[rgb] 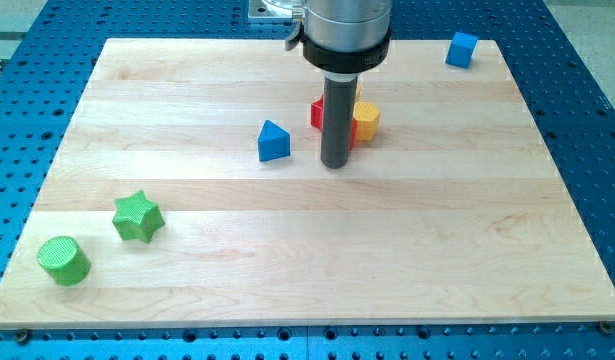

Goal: Place your arm at the vertical to the bottom of the cube

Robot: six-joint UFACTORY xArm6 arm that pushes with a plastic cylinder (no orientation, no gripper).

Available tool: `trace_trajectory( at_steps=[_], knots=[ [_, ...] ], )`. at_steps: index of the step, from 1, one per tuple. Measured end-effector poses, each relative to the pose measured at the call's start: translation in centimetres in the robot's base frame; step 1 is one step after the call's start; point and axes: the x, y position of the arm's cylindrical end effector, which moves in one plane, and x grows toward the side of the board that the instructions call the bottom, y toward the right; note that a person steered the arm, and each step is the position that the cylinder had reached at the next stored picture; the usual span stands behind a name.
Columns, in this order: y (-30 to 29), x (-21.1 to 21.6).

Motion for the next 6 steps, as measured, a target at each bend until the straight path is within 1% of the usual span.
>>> trace_trajectory(
  at_steps=[1,2,3,4,6],
  knots=[
    [-1.1,1.4],
    [4.1,1.8],
    [11.3,-2.3],
    [16.5,-8.3],
    [29.6,-18.0]
  ],
)
